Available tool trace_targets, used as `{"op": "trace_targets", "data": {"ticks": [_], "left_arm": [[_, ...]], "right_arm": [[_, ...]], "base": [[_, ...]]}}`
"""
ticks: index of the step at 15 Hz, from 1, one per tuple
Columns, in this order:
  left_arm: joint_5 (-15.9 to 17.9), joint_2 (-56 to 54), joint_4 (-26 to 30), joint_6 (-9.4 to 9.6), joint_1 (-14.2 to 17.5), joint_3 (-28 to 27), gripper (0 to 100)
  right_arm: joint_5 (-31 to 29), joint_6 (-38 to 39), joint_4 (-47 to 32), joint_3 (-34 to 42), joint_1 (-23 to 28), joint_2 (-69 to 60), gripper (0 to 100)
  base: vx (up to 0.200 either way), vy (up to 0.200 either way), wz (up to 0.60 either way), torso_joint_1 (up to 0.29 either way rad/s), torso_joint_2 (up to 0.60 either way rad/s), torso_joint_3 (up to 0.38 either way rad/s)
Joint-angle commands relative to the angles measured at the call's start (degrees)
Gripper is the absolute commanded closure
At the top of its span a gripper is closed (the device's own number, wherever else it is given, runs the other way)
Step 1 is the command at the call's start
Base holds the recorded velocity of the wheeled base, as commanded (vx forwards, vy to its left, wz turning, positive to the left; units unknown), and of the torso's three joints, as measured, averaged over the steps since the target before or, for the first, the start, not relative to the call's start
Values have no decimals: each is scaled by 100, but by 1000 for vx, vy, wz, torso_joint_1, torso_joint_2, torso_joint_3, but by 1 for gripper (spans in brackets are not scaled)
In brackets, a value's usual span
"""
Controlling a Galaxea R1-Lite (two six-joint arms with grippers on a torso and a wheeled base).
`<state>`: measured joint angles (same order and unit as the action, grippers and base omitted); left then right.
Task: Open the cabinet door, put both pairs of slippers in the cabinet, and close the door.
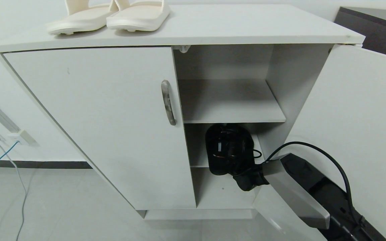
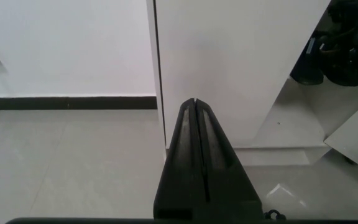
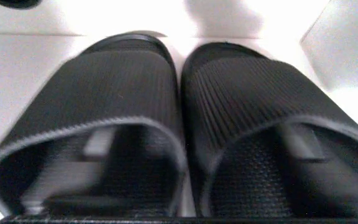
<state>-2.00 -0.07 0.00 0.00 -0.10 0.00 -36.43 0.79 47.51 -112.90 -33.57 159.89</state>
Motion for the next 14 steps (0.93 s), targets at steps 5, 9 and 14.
{"op": "trace_targets", "data": {"ticks": [5, 9, 14], "left_arm": [[-2, 7, 0, 0, 1, 0, 100], [-2, 7, 0, 0, 1, 0, 100], [-2, 7, 0, 0, 1, 0, 100]], "right_arm": [[-31, 9, 365, 1077, -185, -556, 0], [-146, 26, 1103, 2536, -413, -1241, 0], [-181, 9, 2184, 4698, -774, -2313, 0]], "base": [[0, 0, 0, 0, 0, 0], [0, 0, 0, 0, 0, 0], [0, 0, 0, 0, 0, 0]]}}
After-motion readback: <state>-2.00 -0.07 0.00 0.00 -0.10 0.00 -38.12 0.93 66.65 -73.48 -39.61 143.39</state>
